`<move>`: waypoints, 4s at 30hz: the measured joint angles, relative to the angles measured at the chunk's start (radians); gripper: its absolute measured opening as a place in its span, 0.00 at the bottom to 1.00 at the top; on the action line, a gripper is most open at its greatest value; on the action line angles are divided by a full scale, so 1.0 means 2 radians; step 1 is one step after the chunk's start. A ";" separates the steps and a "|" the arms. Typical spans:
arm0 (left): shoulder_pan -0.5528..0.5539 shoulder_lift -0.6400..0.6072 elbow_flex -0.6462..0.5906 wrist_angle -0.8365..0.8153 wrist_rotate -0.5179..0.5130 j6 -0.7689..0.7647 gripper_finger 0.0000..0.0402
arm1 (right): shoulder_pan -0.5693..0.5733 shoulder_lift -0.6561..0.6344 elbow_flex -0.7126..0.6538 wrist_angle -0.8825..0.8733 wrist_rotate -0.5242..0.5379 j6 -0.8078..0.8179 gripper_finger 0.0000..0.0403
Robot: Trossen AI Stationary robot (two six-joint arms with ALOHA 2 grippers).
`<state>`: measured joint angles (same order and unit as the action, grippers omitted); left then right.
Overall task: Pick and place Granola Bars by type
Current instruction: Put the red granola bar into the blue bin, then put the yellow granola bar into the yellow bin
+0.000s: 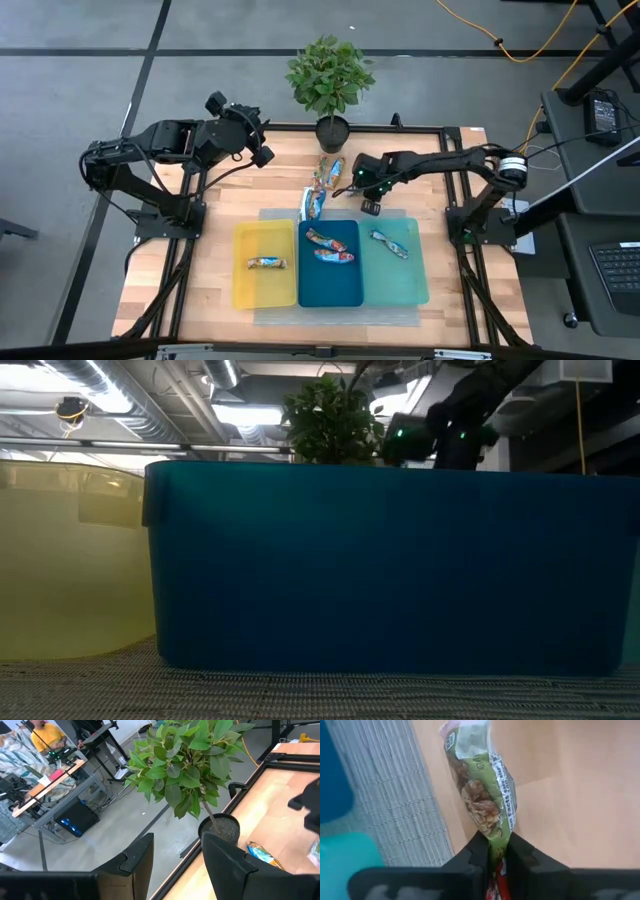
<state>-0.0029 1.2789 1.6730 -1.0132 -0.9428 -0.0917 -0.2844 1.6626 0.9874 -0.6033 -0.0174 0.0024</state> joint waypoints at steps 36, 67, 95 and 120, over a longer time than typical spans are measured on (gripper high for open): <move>0.000 0.000 0.000 -0.002 0.002 0.036 0.40 | 0.172 -0.304 0.037 0.079 -0.024 0.064 0.11; 0.000 0.000 0.000 -0.004 0.027 0.072 0.40 | 0.260 0.015 0.207 -0.029 -0.095 0.010 0.11; 0.000 0.000 0.000 -0.006 0.046 0.000 0.40 | 0.301 0.159 0.207 0.020 -0.032 0.100 0.11; 0.000 0.000 0.000 -0.009 0.050 -0.027 0.40 | 0.270 0.122 0.207 0.013 0.022 0.142 0.52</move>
<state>-0.0026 1.2793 1.6730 -1.0317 -0.8426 -0.1448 0.2550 1.9070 1.4006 -0.5782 0.0261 0.2860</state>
